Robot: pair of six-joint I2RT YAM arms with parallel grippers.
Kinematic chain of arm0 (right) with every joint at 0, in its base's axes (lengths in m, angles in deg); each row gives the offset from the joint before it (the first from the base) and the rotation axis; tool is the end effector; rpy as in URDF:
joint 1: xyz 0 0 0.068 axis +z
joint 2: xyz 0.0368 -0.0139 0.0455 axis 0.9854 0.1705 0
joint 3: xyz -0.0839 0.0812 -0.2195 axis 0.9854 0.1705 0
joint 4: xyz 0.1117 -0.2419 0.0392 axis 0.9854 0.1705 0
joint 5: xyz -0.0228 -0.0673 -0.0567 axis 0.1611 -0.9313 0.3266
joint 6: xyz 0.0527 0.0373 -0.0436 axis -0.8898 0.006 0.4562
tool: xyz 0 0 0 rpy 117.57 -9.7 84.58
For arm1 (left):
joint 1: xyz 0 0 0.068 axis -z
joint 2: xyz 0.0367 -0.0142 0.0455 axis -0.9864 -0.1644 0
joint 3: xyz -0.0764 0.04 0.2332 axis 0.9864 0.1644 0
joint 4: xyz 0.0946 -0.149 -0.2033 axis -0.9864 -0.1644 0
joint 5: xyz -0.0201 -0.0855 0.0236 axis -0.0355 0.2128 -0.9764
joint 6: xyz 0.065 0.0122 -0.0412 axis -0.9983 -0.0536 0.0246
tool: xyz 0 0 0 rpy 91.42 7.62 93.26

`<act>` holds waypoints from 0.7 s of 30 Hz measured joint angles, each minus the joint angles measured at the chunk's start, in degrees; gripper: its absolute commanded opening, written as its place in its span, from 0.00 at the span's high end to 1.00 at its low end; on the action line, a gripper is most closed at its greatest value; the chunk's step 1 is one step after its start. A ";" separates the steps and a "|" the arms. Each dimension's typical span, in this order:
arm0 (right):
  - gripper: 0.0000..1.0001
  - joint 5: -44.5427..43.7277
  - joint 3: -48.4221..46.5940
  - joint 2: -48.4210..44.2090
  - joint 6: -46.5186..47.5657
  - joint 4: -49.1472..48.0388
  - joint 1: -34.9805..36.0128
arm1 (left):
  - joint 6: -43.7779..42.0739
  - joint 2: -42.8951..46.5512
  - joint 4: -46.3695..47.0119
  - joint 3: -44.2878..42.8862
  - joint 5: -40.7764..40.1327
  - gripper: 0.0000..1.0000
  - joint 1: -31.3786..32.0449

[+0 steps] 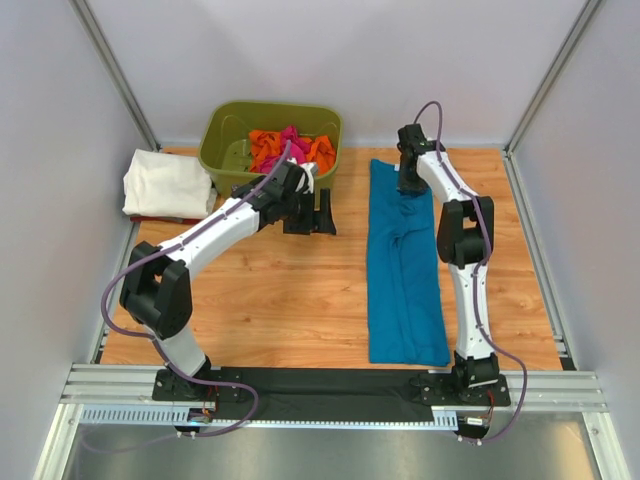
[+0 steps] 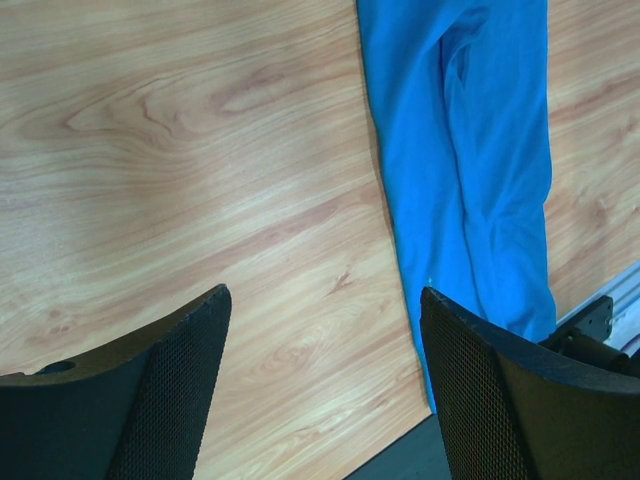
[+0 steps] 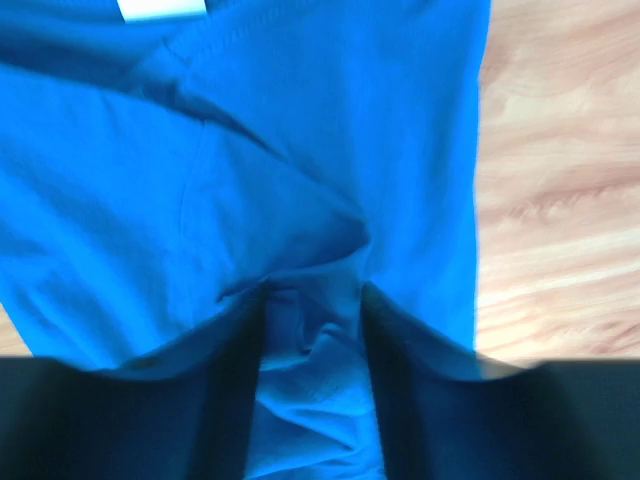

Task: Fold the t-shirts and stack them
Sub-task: Fold the tshirt

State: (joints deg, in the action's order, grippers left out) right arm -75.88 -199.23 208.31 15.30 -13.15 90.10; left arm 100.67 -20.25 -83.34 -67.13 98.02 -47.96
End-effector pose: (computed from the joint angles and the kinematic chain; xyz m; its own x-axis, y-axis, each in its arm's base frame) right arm 0.5169 0.0731 0.1329 -0.8856 0.1347 -0.4444 0.2021 0.9734 -0.1077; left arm 0.3301 -0.2308 0.2256 -0.8832 -0.0217 -0.4685 0.2439 0.8320 -0.4982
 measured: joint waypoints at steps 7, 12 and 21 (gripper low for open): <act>0.16 1.44 -6.93 0.50 1.62 0.90 -1.11 | -0.35 0.33 0.83 0.00 1.92 0.17 -0.04; 0.33 3.91 -2.67 -6.88 0.72 0.20 -1.38 | -0.13 0.33 2.25 0.00 4.17 0.19 -0.04; 0.08 8.87 24.17 -31.54 -4.61 -0.81 -1.51 | 2.49 1.18 3.96 0.20 4.35 0.18 2.69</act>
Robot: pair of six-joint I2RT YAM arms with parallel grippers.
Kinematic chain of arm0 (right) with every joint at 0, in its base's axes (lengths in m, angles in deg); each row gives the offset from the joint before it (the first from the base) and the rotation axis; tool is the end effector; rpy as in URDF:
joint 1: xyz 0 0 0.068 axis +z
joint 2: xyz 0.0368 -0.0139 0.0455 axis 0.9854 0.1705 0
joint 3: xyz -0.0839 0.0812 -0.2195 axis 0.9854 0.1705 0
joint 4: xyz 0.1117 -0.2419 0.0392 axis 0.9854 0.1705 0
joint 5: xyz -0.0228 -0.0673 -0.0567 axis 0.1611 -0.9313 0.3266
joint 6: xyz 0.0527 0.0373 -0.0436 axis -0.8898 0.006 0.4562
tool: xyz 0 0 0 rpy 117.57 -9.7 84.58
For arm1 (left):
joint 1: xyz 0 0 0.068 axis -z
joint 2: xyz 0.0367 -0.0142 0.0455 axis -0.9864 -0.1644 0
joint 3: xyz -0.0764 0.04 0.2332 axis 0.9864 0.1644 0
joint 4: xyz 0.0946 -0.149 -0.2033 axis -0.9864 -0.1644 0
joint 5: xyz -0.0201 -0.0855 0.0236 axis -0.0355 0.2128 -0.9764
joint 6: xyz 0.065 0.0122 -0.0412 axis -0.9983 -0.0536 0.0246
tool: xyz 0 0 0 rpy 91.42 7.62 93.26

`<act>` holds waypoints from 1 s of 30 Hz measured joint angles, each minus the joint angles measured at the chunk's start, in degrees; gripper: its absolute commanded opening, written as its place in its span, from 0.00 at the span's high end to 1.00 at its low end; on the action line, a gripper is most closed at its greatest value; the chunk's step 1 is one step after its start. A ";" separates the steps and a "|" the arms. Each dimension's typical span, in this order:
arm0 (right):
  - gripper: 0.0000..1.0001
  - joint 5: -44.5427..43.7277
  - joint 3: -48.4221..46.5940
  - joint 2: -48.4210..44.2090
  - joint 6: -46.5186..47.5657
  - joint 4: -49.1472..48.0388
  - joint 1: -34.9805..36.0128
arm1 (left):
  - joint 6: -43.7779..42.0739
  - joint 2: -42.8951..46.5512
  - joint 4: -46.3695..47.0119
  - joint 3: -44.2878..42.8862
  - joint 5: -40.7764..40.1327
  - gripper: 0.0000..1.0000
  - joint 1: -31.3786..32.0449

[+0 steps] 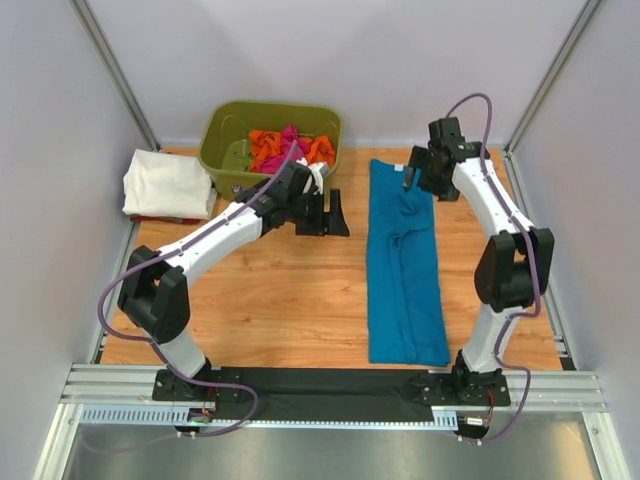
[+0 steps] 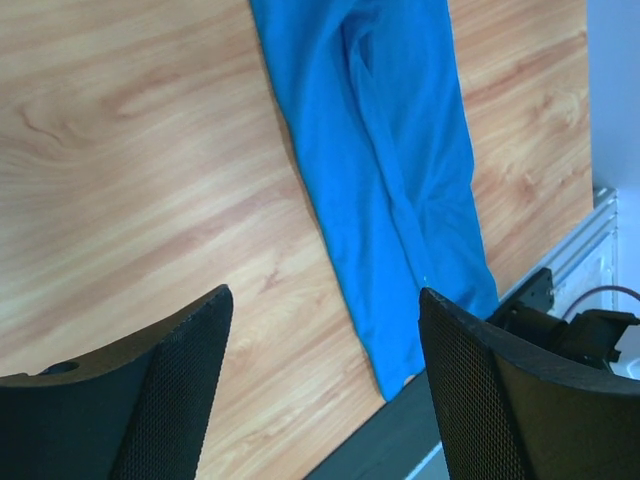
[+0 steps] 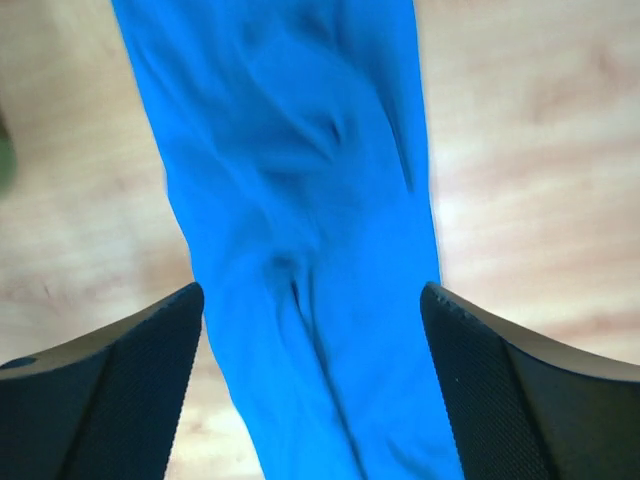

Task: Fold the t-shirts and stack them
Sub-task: Fold the tshirt

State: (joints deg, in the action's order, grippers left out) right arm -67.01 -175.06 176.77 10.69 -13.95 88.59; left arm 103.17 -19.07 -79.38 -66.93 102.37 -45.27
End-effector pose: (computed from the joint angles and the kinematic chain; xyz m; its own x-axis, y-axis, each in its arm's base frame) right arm 0.4294 0.0565 0.2497 -0.8194 0.2517 -0.5150 0.2271 0.9675 0.1114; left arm 0.3186 -0.2517 0.2399 -0.8776 -0.0134 -0.4792 0.3063 0.7532 -0.5821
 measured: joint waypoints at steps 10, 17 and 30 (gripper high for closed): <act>0.04 5.49 40.17 -34.16 -6.99 6.67 -3.06 | 15.28 5.81 -3.34 7.63 -8.90 0.18 14.80; 0.08 9.97 59.47 -50.69 -11.32 11.34 -3.48 | 28.28 7.39 -4.11 16.90 -12.24 0.21 24.15; 0.05 7.74 68.83 -58.38 -22.25 13.35 -3.48 | 42.91 6.27 0.94 24.37 -16.02 0.23 34.95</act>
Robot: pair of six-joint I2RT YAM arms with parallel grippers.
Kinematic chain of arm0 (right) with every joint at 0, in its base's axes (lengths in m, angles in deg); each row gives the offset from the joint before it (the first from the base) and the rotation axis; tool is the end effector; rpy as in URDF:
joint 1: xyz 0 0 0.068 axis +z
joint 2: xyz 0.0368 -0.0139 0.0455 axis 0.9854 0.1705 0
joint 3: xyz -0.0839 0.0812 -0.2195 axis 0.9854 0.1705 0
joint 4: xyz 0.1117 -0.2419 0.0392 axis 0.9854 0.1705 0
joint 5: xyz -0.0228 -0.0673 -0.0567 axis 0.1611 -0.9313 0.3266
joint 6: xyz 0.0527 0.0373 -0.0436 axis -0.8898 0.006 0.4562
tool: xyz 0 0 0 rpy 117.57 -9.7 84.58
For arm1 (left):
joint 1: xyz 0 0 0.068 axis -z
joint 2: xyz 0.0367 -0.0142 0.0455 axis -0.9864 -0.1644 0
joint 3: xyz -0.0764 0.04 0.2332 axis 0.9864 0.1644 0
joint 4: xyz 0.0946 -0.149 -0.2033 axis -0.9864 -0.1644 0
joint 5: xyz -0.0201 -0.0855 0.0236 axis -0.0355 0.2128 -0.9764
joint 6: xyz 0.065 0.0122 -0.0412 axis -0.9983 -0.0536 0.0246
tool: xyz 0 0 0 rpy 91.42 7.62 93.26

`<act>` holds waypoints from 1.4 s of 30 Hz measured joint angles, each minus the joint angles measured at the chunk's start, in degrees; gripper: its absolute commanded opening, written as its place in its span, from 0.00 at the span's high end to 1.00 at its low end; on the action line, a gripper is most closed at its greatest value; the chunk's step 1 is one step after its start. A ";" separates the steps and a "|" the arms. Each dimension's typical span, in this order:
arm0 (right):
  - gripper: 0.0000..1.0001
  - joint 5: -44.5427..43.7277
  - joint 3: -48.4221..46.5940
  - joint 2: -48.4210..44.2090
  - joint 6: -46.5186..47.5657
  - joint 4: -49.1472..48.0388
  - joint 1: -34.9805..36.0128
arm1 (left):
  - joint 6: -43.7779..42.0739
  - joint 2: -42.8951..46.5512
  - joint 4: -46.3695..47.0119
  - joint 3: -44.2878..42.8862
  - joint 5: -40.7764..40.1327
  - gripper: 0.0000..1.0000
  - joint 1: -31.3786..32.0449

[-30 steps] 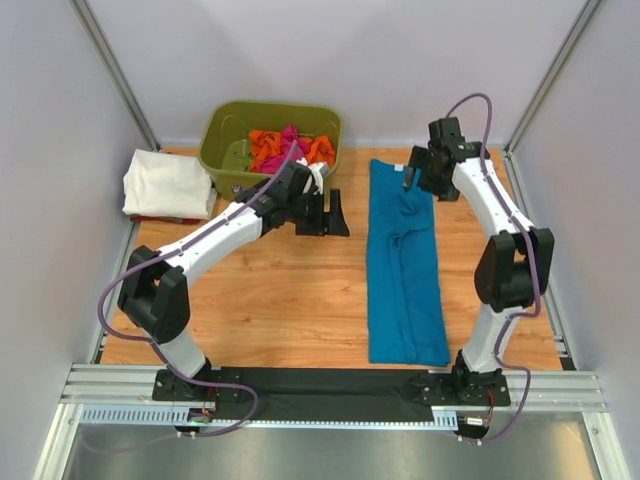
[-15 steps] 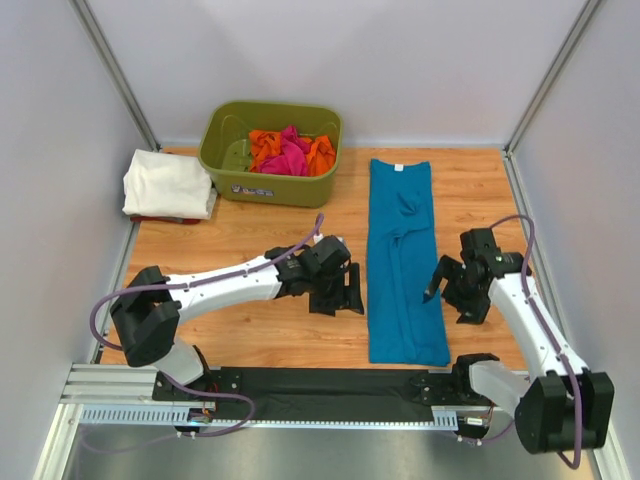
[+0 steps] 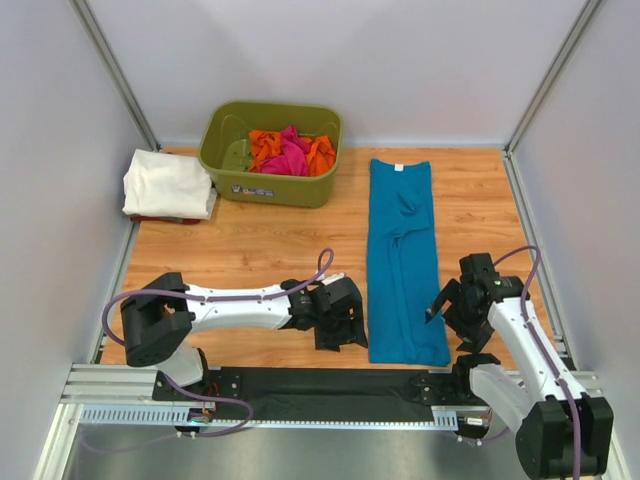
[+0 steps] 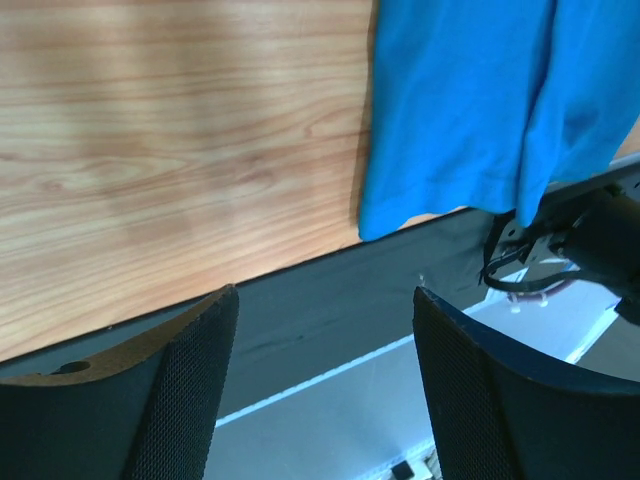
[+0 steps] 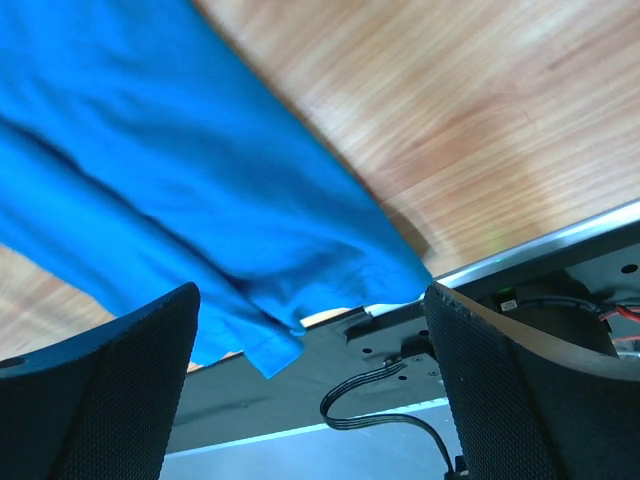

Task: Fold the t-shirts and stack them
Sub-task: Fold the tshirt

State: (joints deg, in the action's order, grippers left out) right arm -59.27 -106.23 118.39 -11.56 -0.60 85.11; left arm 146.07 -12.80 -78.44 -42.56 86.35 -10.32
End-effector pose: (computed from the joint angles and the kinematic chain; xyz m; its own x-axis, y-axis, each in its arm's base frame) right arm 0.1492 0.0150 0.1456 -0.7730 0.6304 -0.0715 0.6215 0.7751 0.1140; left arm 0.1088 -0.3124 0.1336 -0.9915 -0.1075 -0.0733 -0.0596 0.8757 -0.4791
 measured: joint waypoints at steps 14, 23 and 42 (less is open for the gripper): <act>0.34 -1.40 4.76 8.35 -2.58 -1.88 0.00 | 4.87 -3.15 8.63 1.49 2.84 0.30 0.07; 0.39 -1.29 6.19 5.95 -3.85 -1.88 0.00 | 8.17 -5.66 10.91 1.79 3.98 0.35 1.20; 0.68 -2.78 6.47 9.01 -5.73 -2.56 2.40 | 11.30 -10.49 14.60 1.44 4.66 0.43 2.16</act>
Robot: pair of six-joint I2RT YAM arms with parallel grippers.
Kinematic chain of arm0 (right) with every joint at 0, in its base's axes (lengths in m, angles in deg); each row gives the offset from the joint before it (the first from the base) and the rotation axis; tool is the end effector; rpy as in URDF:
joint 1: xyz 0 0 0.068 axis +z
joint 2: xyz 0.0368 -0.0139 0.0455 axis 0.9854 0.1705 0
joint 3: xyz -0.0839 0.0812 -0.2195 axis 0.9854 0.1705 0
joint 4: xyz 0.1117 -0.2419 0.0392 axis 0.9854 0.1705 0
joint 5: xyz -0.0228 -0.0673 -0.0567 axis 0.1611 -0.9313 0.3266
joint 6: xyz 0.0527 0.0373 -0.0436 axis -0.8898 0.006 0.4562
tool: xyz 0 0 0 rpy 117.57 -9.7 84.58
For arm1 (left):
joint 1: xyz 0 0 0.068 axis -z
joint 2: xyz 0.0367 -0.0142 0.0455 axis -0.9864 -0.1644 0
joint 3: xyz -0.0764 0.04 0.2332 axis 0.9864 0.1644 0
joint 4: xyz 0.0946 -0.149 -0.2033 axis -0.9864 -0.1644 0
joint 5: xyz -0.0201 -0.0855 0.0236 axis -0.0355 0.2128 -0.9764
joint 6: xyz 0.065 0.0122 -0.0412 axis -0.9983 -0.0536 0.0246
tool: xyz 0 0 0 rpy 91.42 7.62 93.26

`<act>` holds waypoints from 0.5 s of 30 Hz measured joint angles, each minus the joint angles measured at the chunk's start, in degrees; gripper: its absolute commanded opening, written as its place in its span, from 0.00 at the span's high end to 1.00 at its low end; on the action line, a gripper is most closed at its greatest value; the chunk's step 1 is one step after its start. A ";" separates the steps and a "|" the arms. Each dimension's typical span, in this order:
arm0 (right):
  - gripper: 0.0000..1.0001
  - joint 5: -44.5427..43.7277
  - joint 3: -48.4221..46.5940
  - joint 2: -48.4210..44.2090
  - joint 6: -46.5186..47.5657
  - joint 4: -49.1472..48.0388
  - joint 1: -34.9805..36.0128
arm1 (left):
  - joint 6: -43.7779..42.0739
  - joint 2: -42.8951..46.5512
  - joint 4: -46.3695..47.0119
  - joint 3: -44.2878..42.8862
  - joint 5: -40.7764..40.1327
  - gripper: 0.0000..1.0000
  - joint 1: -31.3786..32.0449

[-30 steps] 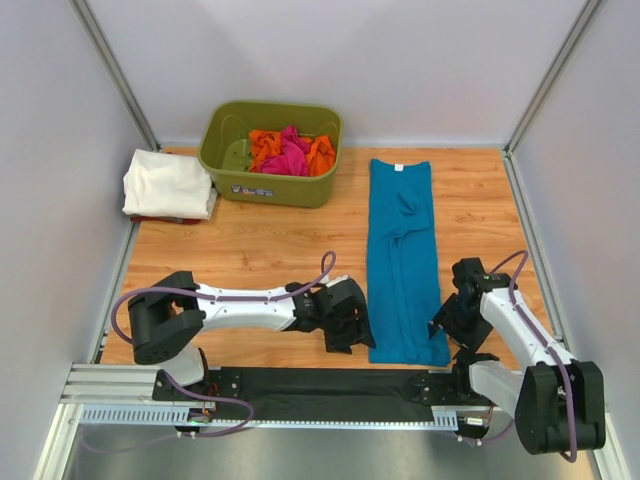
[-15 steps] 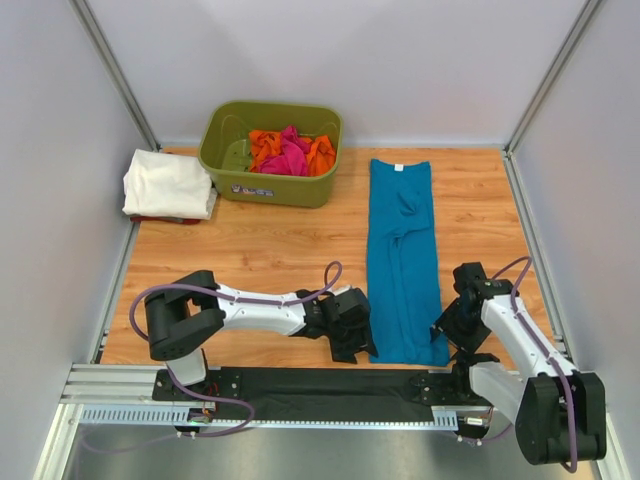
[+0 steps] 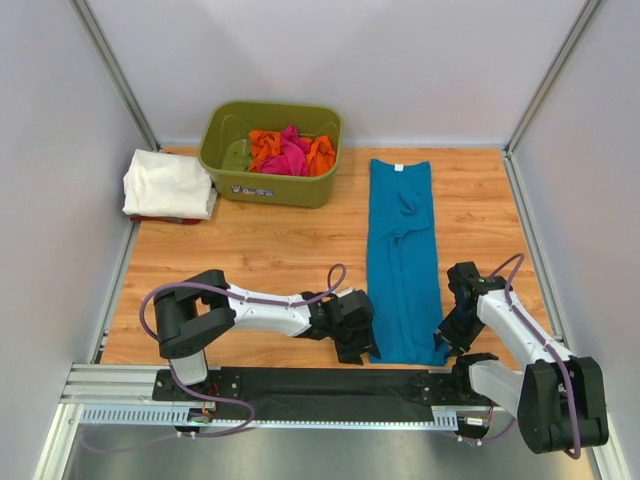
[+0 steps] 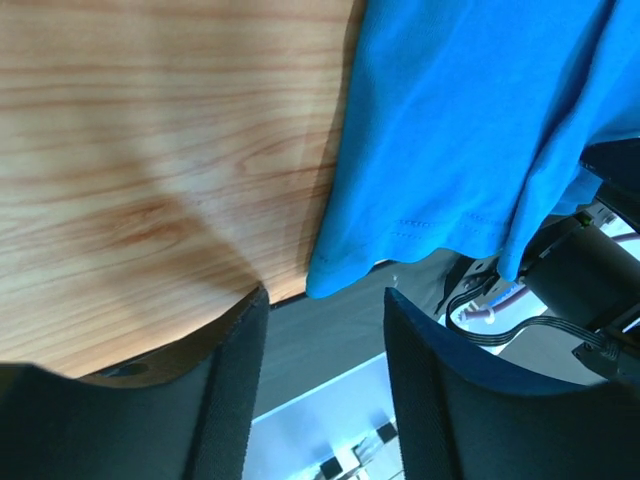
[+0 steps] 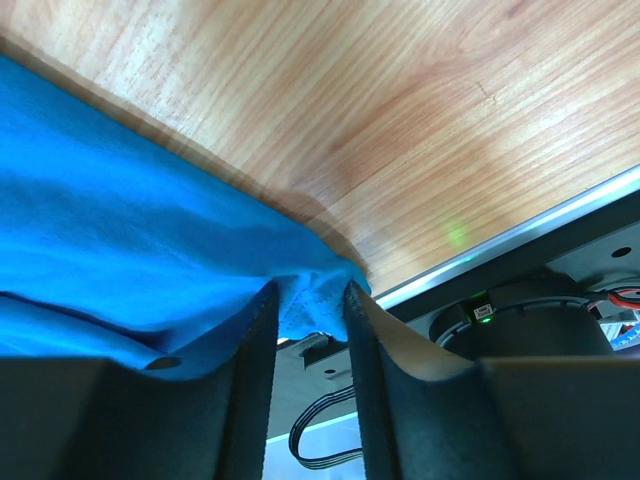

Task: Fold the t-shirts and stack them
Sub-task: Fold the tshirt

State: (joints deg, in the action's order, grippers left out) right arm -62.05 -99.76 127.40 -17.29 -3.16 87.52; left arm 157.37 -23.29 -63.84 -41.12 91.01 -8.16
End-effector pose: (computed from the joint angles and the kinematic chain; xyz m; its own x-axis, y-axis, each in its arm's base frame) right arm 0.1349 0.0162 0.0972 -0.7367 0.6745 0.0489 0.6700 0.7378 -0.0823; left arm 0.0991 -0.3407 0.0852 -0.9764 -0.1972 0.0879 -0.2135 0.8223 -0.5275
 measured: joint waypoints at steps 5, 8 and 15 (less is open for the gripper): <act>0.78 -0.07 0.00 -0.63 -0.20 -0.02 0.00 | 0.52 -0.66 0.57 -0.09 -0.33 0.52 0.00; 0.78 -0.04 0.00 -0.63 -0.17 -0.11 0.00 | 0.83 -0.79 0.52 -0.11 -0.87 0.56 0.02; 0.83 0.02 0.00 -0.61 -0.09 -0.28 0.04 | 1.09 -1.90 0.50 -1.29 -1.88 0.66 0.00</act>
State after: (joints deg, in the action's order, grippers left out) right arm -62.02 -99.76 126.78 -17.38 -3.44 87.56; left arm 158.46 -25.19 -63.34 -42.41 89.13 -8.16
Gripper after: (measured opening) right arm 0.192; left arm 0.394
